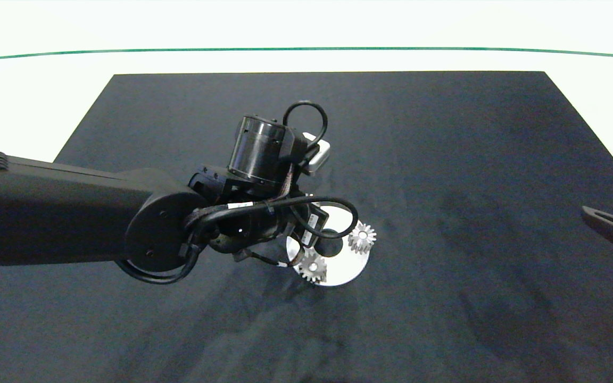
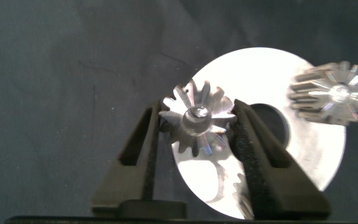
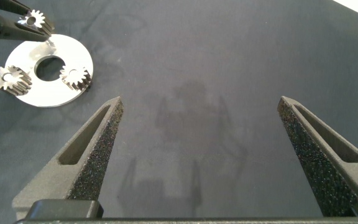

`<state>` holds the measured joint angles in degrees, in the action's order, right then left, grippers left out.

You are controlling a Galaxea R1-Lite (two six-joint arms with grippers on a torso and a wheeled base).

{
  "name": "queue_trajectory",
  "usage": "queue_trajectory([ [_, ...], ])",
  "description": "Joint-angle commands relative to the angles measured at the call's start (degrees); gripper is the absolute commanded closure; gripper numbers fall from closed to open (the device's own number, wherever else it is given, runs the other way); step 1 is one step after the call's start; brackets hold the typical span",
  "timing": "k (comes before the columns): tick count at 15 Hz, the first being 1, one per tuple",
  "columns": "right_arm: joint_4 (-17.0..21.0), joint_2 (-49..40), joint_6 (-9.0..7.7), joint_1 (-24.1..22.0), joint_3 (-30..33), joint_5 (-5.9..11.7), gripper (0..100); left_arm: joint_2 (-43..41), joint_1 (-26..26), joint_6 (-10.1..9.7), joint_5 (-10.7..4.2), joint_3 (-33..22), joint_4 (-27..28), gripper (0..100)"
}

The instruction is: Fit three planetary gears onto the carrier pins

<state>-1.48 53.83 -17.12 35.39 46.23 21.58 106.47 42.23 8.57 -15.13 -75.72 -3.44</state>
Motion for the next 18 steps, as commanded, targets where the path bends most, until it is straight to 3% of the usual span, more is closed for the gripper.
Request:
queue_trajectory([
  [1, 0.0, 0.0, -0.11, 0.0, 0.0, 0.13, 0, 0.2, 0.3, 0.66, -0.08, -0.7, -0.2, 0],
  [8, 0.0, 0.1, -0.11, 0.0, -0.1, 0.13, 0, 0.1, 0.2, 1.27, -0.08, -0.5, -0.2, 0],
  [11, 0.0, 0.0, -0.46, 0.0, -0.3, 0.13, 0, -1.8, -2.5, 1.89, -0.08, 0.5, 0.0, 0],
  [13, 0.0, 0.0, -0.55, 0.0, -0.3, 0.13, 0, -3.6, -6.1, 3.47, -0.08, 3.5, -0.1, 0],
  [18, 0.0, 0.0, -0.55, 0.1, -0.3, 0.13, 0, -6.8, -10.8, 3.21, -0.08, 10.9, -2.5, 0],
])
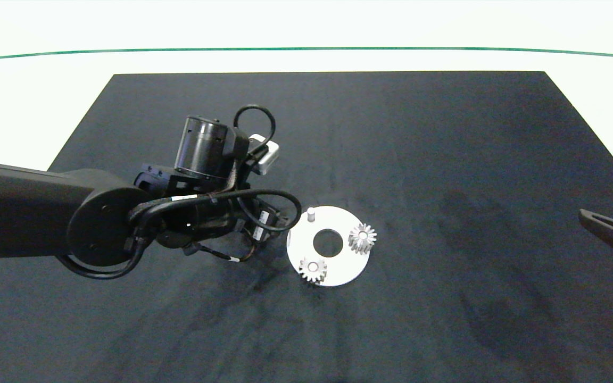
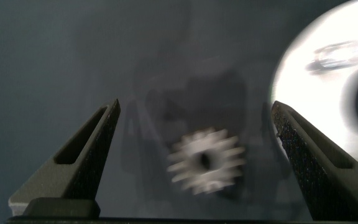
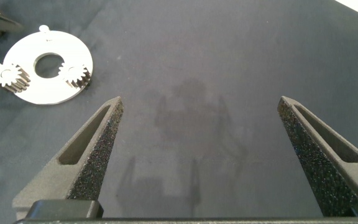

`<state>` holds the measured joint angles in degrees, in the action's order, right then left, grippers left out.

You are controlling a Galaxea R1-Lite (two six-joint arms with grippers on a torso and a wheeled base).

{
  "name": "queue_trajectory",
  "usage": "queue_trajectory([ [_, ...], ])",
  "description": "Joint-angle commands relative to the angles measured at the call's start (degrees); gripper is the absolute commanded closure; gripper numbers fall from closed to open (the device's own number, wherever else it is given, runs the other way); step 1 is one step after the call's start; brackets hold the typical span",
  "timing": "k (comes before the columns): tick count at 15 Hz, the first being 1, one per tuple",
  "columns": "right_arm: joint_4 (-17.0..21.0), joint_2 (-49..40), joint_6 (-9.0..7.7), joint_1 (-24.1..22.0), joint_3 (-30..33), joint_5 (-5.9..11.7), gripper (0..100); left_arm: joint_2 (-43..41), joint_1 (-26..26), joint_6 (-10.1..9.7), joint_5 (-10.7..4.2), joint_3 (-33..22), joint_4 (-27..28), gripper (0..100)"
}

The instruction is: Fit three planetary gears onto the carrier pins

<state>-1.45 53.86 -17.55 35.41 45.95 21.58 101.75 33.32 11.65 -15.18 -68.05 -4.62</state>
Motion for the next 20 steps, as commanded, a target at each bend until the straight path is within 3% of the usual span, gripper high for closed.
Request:
queue_trajectory([
  [1, 0.0, -0.1, -0.2, 0.1, 0.0, 0.13, 0, -2.7, -2.4, 0.12, -0.03, 5.1, -2.4, 0],
  [7, 0.0, -0.2, -0.11, 0.0, 0.0, 0.13, 0, -5.7, -2.3, -0.4, -0.03, 10.5, -5.5, 1],
  [15, 0.0, -0.2, -0.11, 0.0, 0.0, 0.13, 0, -5.4, -1.3, -2.78, 0.32, 11.3, -5.0, 17],
  [20, 0.0, -0.3, -0.11, 0.0, 0.0, 0.13, 0, -3.9, 1.8, -4.36, 0.32, 10.7, -5.5, 26],
])
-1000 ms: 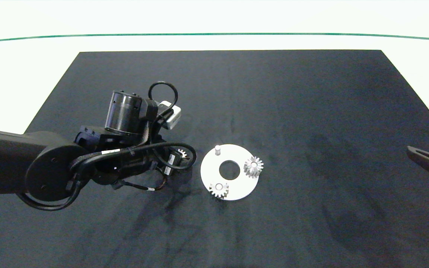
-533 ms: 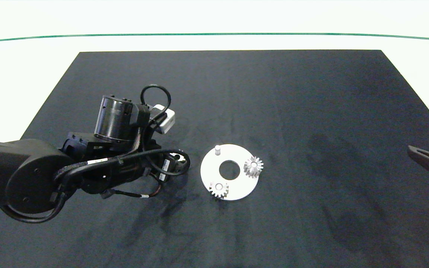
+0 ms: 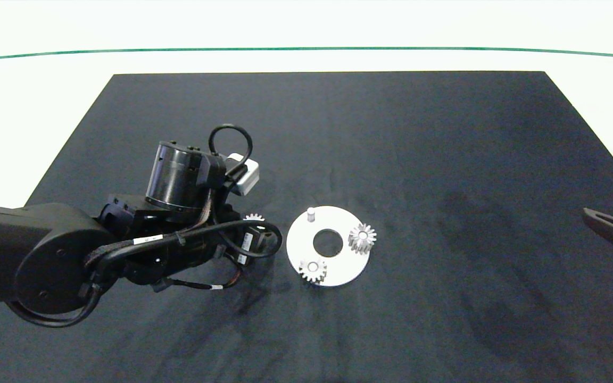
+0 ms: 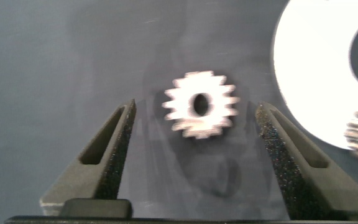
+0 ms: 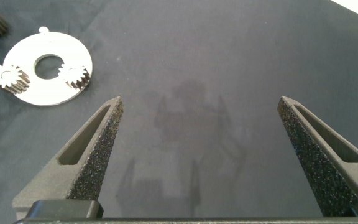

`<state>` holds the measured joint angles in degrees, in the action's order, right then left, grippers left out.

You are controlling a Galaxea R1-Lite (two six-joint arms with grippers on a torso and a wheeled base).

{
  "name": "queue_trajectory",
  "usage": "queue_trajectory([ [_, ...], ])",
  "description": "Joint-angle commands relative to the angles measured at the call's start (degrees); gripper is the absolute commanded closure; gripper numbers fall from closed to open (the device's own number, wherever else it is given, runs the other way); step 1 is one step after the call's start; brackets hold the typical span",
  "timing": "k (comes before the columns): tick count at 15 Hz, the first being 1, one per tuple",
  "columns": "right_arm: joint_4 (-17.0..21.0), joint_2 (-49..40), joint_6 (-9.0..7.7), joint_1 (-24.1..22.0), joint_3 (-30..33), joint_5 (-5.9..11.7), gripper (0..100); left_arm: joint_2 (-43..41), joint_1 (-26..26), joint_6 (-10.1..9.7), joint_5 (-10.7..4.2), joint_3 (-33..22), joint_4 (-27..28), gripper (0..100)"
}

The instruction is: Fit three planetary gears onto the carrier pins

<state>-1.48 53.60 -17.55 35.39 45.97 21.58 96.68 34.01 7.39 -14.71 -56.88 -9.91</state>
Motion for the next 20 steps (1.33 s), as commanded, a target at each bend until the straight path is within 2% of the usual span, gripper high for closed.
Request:
queue_trajectory([
  [1, 0.0, 0.0, -0.11, 0.0, 0.0, 0.13, 0, 1.4, 1.4, -0.09, -0.14, -0.6, -0.3, 29],
  [20, 0.0, 0.4, -0.2, 0.0, -0.2, 0.13, 0, 3.2, 1.4, -0.18, -0.32, -0.5, -2.0, 67],
])
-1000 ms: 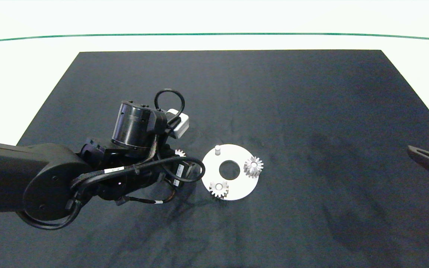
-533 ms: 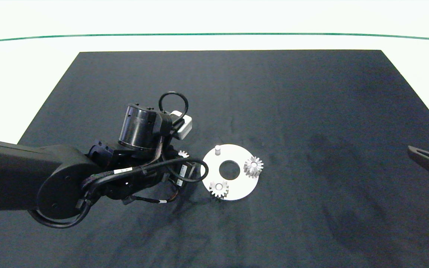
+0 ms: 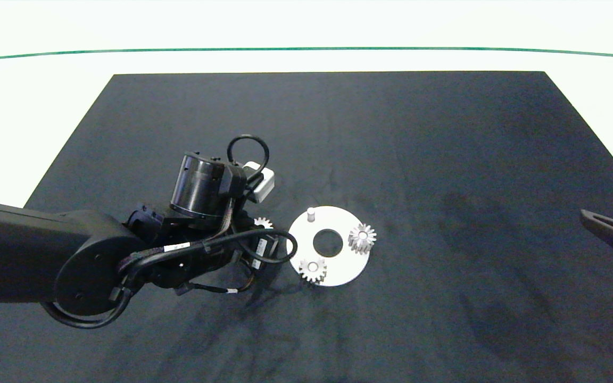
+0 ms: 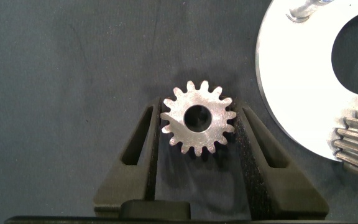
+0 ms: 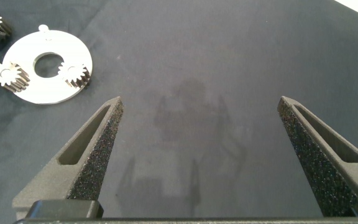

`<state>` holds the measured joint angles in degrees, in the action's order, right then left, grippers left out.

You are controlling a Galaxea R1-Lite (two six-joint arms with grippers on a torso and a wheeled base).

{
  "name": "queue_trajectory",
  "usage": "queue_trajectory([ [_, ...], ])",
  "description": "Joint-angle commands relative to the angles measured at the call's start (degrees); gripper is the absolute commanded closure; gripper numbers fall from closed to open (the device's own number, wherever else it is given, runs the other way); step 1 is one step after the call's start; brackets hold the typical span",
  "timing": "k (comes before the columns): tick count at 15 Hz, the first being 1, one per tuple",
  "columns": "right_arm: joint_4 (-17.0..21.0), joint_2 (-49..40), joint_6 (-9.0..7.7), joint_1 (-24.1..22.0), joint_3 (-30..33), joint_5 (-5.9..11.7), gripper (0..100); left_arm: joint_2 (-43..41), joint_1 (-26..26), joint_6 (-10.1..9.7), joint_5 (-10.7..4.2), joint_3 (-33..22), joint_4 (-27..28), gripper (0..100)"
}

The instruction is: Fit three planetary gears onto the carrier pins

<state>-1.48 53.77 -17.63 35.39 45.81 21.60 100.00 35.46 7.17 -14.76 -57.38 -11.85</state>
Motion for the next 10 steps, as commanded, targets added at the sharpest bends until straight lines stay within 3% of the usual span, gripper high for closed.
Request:
queue_trajectory([
  [1, 0.0, 0.2, -0.13, 0.0, 0.0, 0.11, 0, -0.3, 0.0, 0.21, -0.27, -0.3, 0.0, 68],
  [5, 0.0, 0.0, -0.13, 0.0, 0.0, 0.11, 0, -0.9, 0.2, 0.65, -0.27, -1.2, -3.3, 75],
  [10, 0.0, -0.2, -0.13, 0.0, 0.1, 0.11, 0, -0.7, 5.0, 1.88, -0.27, -7.5, -2.9, 75],
])
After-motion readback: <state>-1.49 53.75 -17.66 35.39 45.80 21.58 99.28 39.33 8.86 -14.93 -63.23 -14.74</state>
